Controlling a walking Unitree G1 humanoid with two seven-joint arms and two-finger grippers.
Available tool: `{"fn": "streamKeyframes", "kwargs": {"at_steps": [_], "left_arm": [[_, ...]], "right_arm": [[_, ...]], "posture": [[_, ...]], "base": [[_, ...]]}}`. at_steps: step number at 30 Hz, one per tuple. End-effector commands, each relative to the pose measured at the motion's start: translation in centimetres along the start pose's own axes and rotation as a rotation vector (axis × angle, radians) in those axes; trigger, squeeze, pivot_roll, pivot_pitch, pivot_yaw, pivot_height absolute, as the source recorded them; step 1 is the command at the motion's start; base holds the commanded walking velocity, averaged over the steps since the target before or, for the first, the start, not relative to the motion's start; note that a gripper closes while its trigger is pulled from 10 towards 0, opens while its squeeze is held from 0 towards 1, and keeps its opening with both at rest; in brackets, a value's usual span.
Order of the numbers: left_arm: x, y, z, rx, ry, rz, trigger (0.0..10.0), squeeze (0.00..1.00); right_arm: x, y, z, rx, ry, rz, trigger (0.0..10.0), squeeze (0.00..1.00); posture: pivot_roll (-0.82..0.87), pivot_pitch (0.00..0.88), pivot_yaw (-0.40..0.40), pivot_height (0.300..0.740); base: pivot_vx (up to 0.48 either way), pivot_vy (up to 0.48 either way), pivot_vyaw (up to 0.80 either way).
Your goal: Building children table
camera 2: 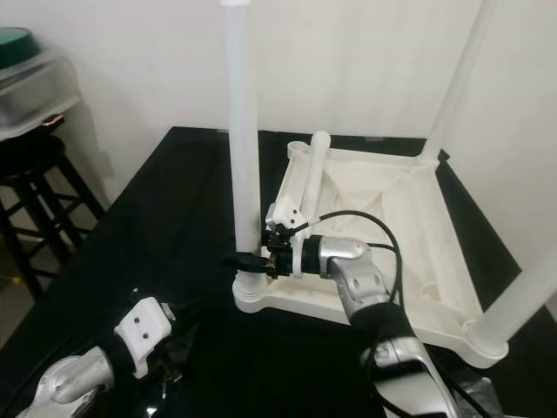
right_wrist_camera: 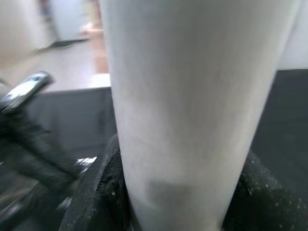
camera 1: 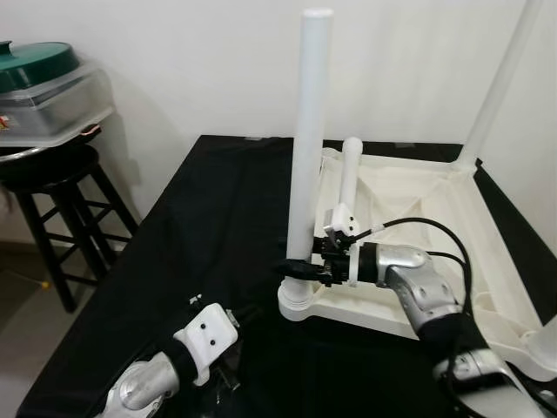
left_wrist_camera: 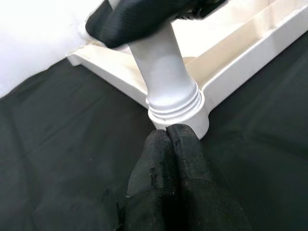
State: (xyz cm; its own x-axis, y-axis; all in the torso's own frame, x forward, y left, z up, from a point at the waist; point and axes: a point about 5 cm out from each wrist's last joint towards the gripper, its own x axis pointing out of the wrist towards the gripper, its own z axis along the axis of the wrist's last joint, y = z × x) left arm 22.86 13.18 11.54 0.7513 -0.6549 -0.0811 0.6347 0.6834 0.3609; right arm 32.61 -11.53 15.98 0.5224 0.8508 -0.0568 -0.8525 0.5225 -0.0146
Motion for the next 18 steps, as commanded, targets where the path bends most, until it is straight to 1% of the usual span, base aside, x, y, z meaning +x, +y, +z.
{"fn": "streamKeyframes", "kwargs": {"at_steps": [1, 2, 3, 4, 5, 6, 7, 8, 9, 11, 14, 15, 18], "left_arm": [[-0.2, 0.0, -0.1, 0.007, 0.015, -0.009, 10.0, 0.00], [-0.2, 0.1, -0.1, 0.006, 0.015, -0.009, 10.0, 0.00], [-0.2, 0.1, -0.1, 0.006, 0.015, -0.009, 10.0, 0.00], [-0.2, 0.2, -0.1, 0.006, 0.015, -0.010, 10.0, 0.00], [-0.1, 0.3, -0.2, 0.008, 0.017, -0.013, 10.0, 0.00], [-0.1, 0.3, -0.2, 0.008, 0.017, -0.013, 10.0, 0.00], [0.0, 0.3, -0.3, 0.011, 0.018, -0.012, 10.0, 0.00], [0.0, 0.3, -0.3, 0.013, 0.020, -0.010, 10.0, 0.00], [0.1, 0.3, -0.4, 0.014, 0.020, -0.009, 10.0, 0.00], [0.1, 0.4, -0.4, 0.017, 0.023, -0.007, 10.0, 0.00], [0.1, 0.4, -0.4, 0.016, 0.023, -0.001, 10.0, 0.00], [0.2, 0.4, -0.4, 0.015, 0.023, 0.003, 10.0, 0.00], [0.2, 0.4, -0.4, 0.015, 0.023, 0.003, 10.0, 0.00]], "right_arm": [[0.3, 0.2, -0.7, 0.058, 0.029, -0.314, 0.0, 0.00], [0.4, 1.7, -2.3, 0.139, 0.052, -0.496, 0.0, 0.00], [0.4, 1.7, -2.3, 0.139, 0.052, -0.496, 0.0, 0.00], [0.5, 3.8, -3.8, 0.213, 0.088, -0.513, 0.0, 0.00], [0.9, 5.0, -4.0, 0.156, 0.132, -0.469, 0.0, 0.00], [0.9, 5.0, -4.0, 0.156, 0.132, -0.469, 0.0, 0.00], [1.4, 4.3, -3.3, 0.106, 0.106, -0.450, 0.0, 0.00], [1.6, 3.9, -3.3, 0.088, 0.110, -0.445, 0.0, 0.00], [1.6, 3.8, -3.5, 0.091, 0.114, -0.449, 0.0, 0.00], [1.6, 4.3, -3.9, 0.093, 0.143, -0.432, 0.0, 0.00], [1.6, 4.5, -3.8, 0.085, 0.145, -0.427, 0.0, 0.00], [1.6, 4.6, -3.7, 0.094, 0.148, -0.411, 10.0, 0.00], [1.6, 4.6, -3.7, 0.094, 0.148, -0.411, 10.0, 0.00]], "posture": [[-0.03, 0.035, -0.009, 0.740], [-0.05, 0.042, -0.001, 0.740], [-0.05, 0.042, -0.001, 0.740], [-0.04, 0.043, 0.001, 0.740], [-0.06, 0.027, 0.006, 0.740], [-0.06, 0.027, 0.006, 0.740], [-0.05, 0.017, -0.002, 0.740], [-0.04, 0.015, -0.008, 0.740], [-0.04, 0.015, -0.008, 0.740], [-0.04, 0.013, -0.006, 0.740], [-0.04, 0.012, -0.004, 0.740], [-0.05, 0.008, -0.001, 0.740], [-0.05, 0.008, -0.001, 0.740]], "base": [[0.000, 0.000, 0.00], [0.000, 0.000, 0.00], [0.000, 0.000, 0.00], [0.000, 0.000, 0.00], [0.000, 0.000, 0.00], [0.000, 0.000, 0.00], [0.000, 0.000, 0.00], [0.000, 0.000, 0.00], [0.000, 0.000, 0.00], [0.000, 0.000, 0.00], [0.000, 0.000, 0.00], [0.000, 0.000, 0.00], [0.000, 0.000, 0.00]]}}
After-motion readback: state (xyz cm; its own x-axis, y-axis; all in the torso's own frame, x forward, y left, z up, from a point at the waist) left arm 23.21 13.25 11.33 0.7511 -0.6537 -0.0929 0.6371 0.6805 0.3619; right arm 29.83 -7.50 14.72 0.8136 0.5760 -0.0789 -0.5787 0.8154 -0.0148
